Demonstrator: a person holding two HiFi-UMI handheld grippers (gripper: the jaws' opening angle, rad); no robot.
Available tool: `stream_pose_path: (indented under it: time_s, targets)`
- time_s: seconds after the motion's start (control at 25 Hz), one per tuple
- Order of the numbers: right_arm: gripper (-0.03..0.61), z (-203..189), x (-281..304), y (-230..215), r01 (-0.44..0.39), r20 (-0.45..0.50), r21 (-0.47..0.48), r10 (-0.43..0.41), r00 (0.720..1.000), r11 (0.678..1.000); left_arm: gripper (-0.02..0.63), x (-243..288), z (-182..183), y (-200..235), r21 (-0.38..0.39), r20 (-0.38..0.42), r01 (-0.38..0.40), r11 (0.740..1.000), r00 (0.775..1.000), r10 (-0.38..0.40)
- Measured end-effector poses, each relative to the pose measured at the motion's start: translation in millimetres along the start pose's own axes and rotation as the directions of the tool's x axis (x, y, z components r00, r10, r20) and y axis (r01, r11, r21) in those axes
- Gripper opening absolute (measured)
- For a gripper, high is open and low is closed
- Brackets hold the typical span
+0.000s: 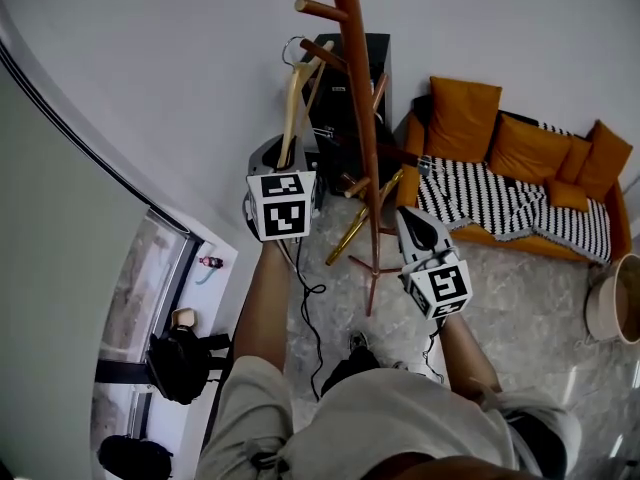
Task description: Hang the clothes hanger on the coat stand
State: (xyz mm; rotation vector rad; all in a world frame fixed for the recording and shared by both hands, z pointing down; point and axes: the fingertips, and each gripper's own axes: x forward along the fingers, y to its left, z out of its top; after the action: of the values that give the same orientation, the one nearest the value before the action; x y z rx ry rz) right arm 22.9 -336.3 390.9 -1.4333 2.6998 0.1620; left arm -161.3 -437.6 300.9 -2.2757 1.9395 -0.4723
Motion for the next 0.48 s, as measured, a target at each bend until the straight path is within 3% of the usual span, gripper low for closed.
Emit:
stream_pose_path:
  time_s: [0.48]
  targets:
    - [0.005,20,30,-12,0.014,0.018,-0.032,-0.013,1.0,0.999,0.055,25,-3,-14,0.039,0.009,-0.001,0.999,1.0,0.0]
